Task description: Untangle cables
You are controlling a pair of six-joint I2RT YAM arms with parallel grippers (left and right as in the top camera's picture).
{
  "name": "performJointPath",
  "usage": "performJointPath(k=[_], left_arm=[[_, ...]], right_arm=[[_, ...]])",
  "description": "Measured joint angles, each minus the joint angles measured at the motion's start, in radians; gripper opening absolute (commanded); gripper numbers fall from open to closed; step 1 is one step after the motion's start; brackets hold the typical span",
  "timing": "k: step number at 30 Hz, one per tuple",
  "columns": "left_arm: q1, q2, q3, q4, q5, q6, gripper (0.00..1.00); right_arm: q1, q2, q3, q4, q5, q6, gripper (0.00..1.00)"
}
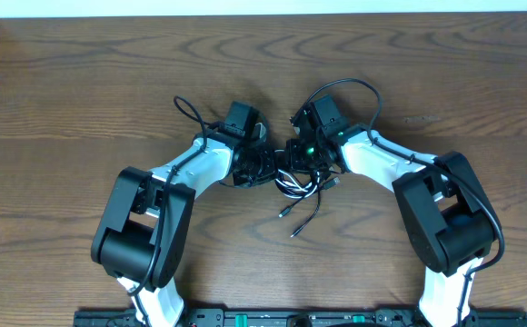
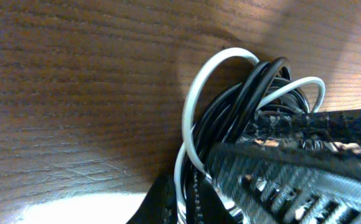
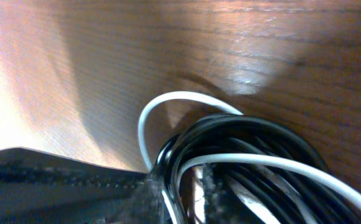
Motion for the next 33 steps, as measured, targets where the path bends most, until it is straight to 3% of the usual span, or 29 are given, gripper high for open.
performJointPath(k=[7,8,10,21,33], left_arm=[[0.000,0.001,0.000,0.002,0.001,0.000,0.07],[0.000,0.001,0.000,0.002,0.001,0.000,0.08],[0.000,0.001,0.000,0.002,0.001,0.000,0.07],[0.000,0.001,0.000,0.002,0.000,0.000,0.07],[0.000,0.002,0.000,0.008,0.000,0.000,0.08]], right_arm=[[0.013,0.000,0.002,0.003,0.033,0.011,0.16],[0.014,0.000,0.002,0.004,0.036,0.013,0.14],[0.017,0.000,0.002,0.007,0.044,0.016,0.01],[0.013,-0.004,0.002,0.015,0.029,-0.012,0.01],[-0.087,-0.098,-0.004,0.099,-0.210,-0.083,0.01]])
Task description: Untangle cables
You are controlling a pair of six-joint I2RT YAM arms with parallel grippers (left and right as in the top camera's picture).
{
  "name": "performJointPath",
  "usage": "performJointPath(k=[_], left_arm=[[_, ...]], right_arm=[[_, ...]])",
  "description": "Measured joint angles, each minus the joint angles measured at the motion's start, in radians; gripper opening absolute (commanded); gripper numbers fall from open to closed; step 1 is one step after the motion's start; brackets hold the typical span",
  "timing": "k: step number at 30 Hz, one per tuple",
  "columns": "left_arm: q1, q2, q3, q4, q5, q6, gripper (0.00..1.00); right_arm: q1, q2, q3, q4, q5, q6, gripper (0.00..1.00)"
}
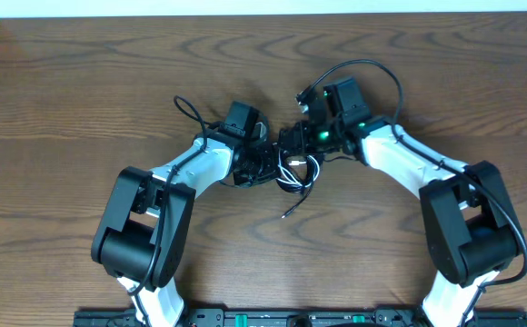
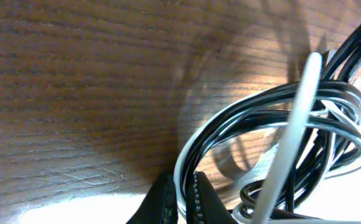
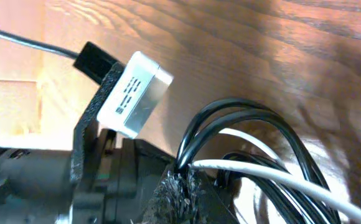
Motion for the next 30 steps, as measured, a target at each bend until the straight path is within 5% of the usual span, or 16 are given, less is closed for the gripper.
performJointPath(k=[22,30], left_arm=[[0.002,0.000,0.000,-0.002,-0.004,0.000,0.08],[0.000,0.000,0.000,-0.001,0.000,0.000,0.08]], right_arm=[[-0.157,0.000,0.000,0.254,-0.553,-0.106,0.01],[-0.242,-0.003,0.002,0.544,-0.657,0.051,0.01]])
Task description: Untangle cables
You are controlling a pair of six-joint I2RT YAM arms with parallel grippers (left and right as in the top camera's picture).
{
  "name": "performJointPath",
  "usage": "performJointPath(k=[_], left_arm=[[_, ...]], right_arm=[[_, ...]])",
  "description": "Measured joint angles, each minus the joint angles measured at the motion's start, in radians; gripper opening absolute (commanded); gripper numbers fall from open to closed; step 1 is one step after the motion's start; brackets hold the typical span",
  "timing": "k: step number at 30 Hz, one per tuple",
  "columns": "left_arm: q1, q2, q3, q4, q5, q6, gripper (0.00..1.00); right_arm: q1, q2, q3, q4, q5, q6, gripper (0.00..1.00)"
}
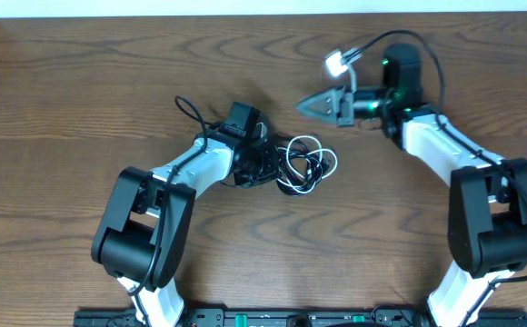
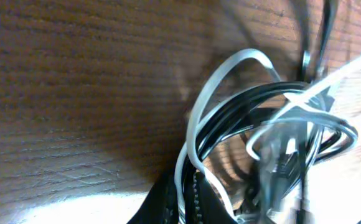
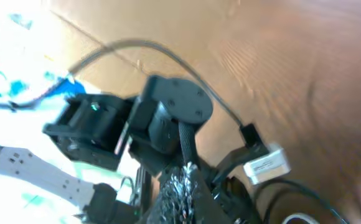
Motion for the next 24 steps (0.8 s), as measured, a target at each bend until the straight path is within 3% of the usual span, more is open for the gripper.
performJointPath(k=[4,9,11,24], left_arm=[[0.000,0.000,0.000,0.000,0.000,0.000,0.08],[0.000,0.000,0.000,0.000,0.000,0.000,0.08],[0.000,0.000,0.000,0.000,0.000,0.000,0.08],[0.001,0.000,0.000,0.000,0.000,0.000,0.08]], right_arm=[[-0.057,-0.002,0.001,0.089,-0.013,0.113,0.02],[-0.078,-0.002,0.001,0.050,-0.016,0.168,0.33],[-0.071,-0.002,0.003,0.010,-0.014,0.169,0.40],[0.062,-0.005,0.006,-0.515,0.228,-0.062,0.42]])
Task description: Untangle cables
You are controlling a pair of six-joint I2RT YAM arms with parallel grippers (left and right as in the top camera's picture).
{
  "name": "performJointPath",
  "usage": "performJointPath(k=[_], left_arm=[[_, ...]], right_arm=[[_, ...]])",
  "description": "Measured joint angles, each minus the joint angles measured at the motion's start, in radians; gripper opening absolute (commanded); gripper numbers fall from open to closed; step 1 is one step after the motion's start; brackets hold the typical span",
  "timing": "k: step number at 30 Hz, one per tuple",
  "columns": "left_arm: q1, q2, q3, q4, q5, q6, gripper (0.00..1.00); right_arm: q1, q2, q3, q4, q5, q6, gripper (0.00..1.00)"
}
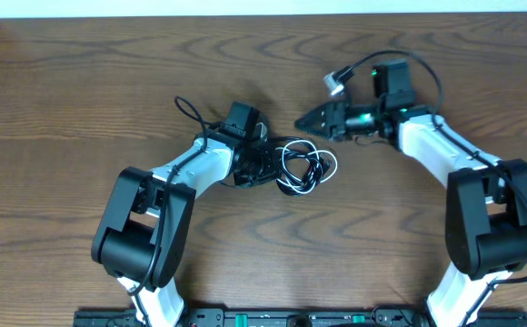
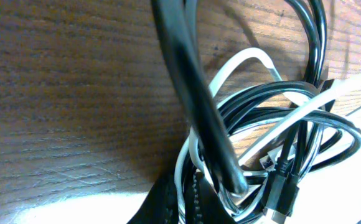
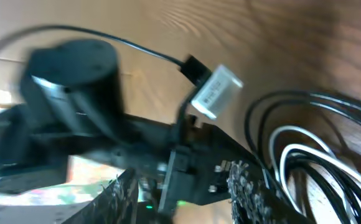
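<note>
A tangled bundle of black and white cables (image 1: 307, 166) lies on the wooden table at the centre. My left gripper (image 1: 268, 166) is at its left side, shut on strands of it. In the left wrist view white and black strands run between the fingers (image 2: 168, 199), and a thick black strand (image 2: 199, 106) crosses close to the camera over the bundle (image 2: 292, 130). My right gripper (image 1: 303, 121) hovers just above and behind the bundle, pointing left. Its fingers (image 3: 246, 186) stand apart with nothing between them, and the bundle (image 3: 311, 149) lies to their right.
The left arm's wrist (image 3: 75, 81) with a small white block (image 3: 216, 92) fills the view ahead of the right gripper. A thin black arm cable (image 1: 187, 111) loops on the wood (image 1: 82, 82) behind the left arm. The table's far edge runs along the top.
My right gripper was shut and higher up behind the bundle; now it is open, lower and a little further left. A thick black strand now lies across the left wrist view.
Both grippers were shut on the bundle, close together. Then the right one had pulled back slightly with black strands in it. Later it was far back and raised while the left kept its hold. Now the right is open near the bundle.
</note>
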Motion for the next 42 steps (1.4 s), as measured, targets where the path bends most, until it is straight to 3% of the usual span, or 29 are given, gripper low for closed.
performJointPath(k=[8,17,30,42], left_arm=[[0.038,0.003,0.000,-0.034,0.029,0.000,0.08],[0.074,0.003,0.000,-0.065,0.045,0.018,0.13],[0.095,0.003,0.000,-0.084,0.050,0.019,0.13],[0.097,0.004,0.001,-0.090,0.050,0.019,0.12]], right_arm=[[0.122,0.000,0.000,-0.127,0.285,-0.100,0.41],[0.234,0.000,0.000,-0.153,0.562,-0.164,0.41],[0.355,0.000,0.000,-0.156,0.753,-0.225,0.31],[0.389,0.011,0.000,-0.145,0.793,-0.229,0.32]])
